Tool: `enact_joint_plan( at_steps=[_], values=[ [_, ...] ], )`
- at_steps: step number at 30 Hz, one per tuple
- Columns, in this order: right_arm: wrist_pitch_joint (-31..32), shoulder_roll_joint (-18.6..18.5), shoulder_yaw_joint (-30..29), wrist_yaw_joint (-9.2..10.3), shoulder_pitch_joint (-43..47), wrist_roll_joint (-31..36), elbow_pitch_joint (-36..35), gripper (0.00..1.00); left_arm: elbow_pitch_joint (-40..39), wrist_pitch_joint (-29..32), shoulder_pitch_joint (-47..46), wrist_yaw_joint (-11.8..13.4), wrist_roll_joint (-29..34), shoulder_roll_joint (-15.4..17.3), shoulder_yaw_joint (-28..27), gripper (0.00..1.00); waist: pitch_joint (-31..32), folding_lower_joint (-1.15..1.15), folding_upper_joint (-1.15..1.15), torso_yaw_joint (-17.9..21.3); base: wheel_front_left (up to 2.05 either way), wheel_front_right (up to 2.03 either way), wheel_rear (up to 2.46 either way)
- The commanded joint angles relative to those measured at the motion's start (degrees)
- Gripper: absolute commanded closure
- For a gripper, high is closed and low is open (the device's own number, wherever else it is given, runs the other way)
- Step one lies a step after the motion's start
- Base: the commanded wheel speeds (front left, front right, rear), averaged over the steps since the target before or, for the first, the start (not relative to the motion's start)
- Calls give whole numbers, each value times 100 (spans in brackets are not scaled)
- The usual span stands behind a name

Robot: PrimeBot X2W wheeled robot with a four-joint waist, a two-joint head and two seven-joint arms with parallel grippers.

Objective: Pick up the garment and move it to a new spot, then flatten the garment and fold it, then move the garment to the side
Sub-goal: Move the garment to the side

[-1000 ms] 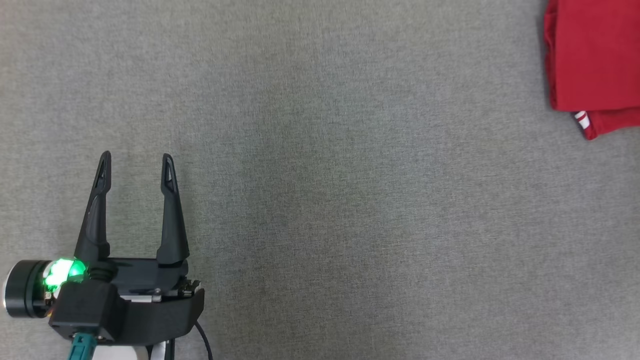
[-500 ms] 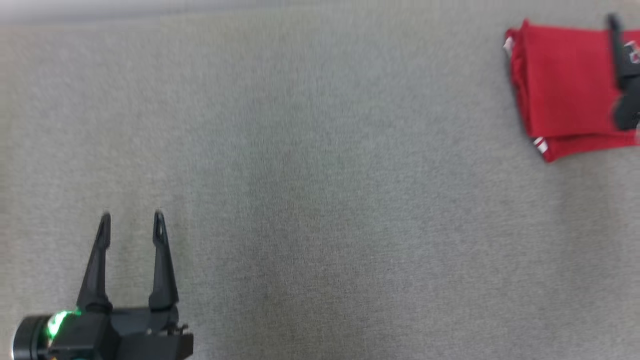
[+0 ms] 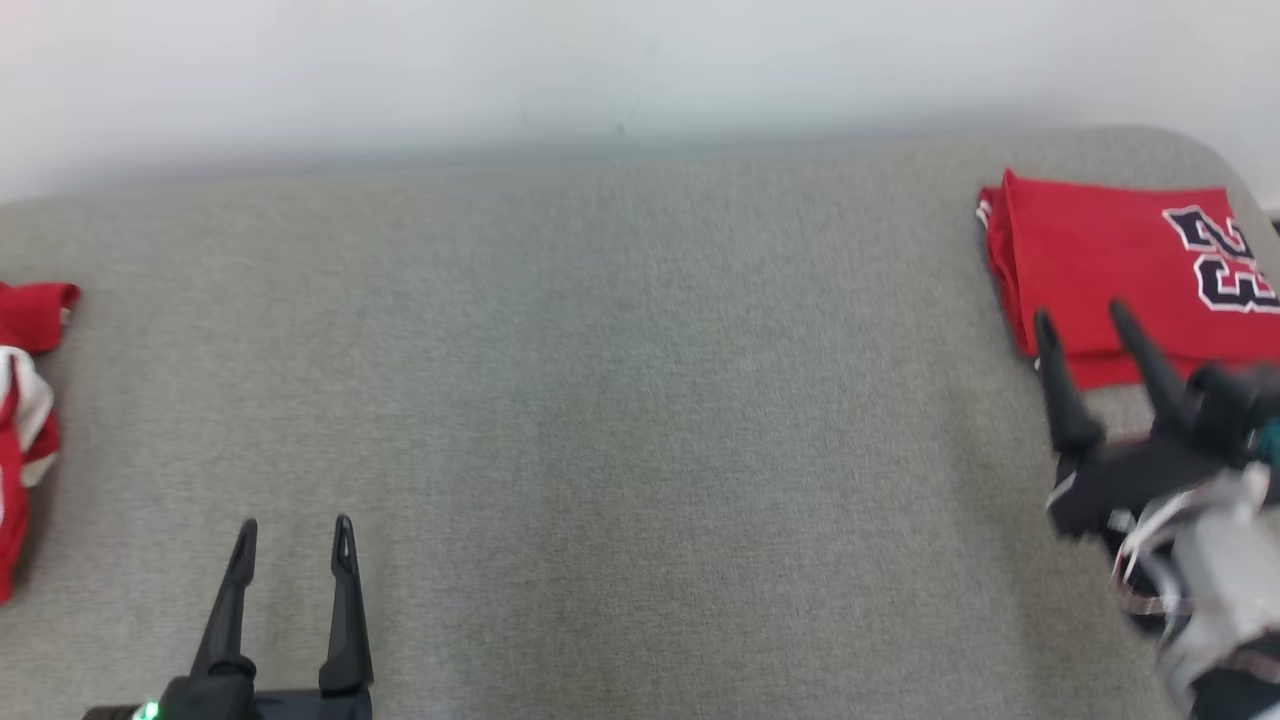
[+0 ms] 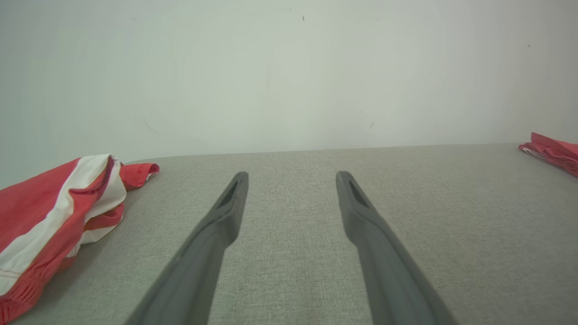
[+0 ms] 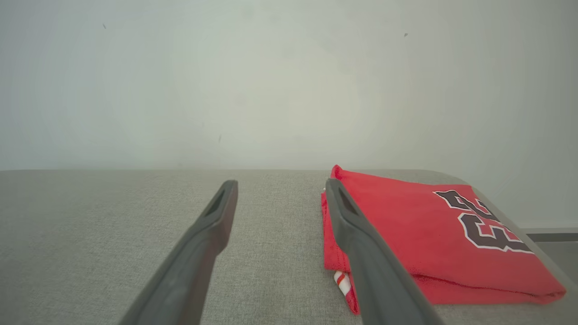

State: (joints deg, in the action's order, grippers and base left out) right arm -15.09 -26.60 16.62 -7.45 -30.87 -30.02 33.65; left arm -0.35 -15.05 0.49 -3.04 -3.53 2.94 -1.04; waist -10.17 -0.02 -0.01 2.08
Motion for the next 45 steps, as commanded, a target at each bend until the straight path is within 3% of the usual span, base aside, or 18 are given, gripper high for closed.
enact_joint_plan(
  at_steps=[1, 12, 18, 45],
  values=[
    [-8, 317, -412, -3, 555, 356, -403, 0, 66, -14, 124, -28, -23, -8, -31, 0, 280, 2, 1, -173, 0, 0, 0],
    [-7, 1749, -1658, -3, 2395, 1785, -1961, 0, 308, -14, 316, -41, -87, -9, -70, 0, 604, 2, 1, -222, 0, 0, 0],
    [-7, 2159, -1870, -3, 2944, 2204, -2318, 0, 493, -14, 384, -16, -141, -7, 31, 0, 764, 2, 1, -235, 0, 0, 0],
    [-8, 2375, -1849, -3, 3300, 2371, -2189, 0, 810, -14, 451, -35, -185, -8, -10, 0, 930, 2, 1, -171, 0, 0, 0]
  ],
)
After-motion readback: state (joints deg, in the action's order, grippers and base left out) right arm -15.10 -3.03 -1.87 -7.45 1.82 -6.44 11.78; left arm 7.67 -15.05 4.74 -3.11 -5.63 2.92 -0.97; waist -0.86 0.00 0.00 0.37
